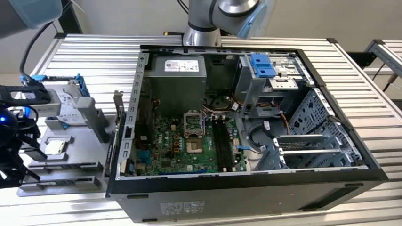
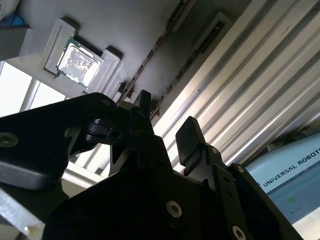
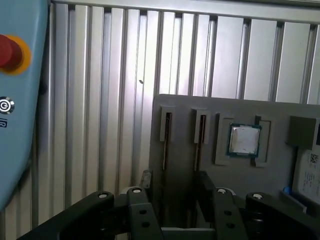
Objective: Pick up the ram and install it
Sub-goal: 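Pick up the ram and move it above insertion slot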
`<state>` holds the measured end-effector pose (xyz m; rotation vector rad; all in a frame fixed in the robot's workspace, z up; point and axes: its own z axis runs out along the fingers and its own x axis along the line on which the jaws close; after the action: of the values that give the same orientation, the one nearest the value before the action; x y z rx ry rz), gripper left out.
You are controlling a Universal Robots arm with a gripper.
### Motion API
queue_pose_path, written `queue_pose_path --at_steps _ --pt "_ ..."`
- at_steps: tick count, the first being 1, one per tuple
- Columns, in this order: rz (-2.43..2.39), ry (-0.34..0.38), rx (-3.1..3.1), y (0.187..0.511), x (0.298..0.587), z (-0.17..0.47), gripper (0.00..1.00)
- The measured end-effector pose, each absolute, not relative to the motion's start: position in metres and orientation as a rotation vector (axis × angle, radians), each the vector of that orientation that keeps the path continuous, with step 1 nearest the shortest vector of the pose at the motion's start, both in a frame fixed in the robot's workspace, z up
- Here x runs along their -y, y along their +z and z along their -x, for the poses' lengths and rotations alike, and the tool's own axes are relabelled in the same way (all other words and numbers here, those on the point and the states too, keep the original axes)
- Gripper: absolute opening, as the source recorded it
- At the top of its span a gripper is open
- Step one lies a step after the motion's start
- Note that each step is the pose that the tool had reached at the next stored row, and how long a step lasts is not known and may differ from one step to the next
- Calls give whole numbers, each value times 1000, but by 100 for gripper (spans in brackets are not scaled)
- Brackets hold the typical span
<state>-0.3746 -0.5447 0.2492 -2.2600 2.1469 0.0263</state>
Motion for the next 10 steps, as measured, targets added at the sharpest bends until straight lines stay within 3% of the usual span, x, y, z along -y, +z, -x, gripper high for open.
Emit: queue_pose_path --at_steps 10 --pt "2259 29 -2146 232 548 375 100"
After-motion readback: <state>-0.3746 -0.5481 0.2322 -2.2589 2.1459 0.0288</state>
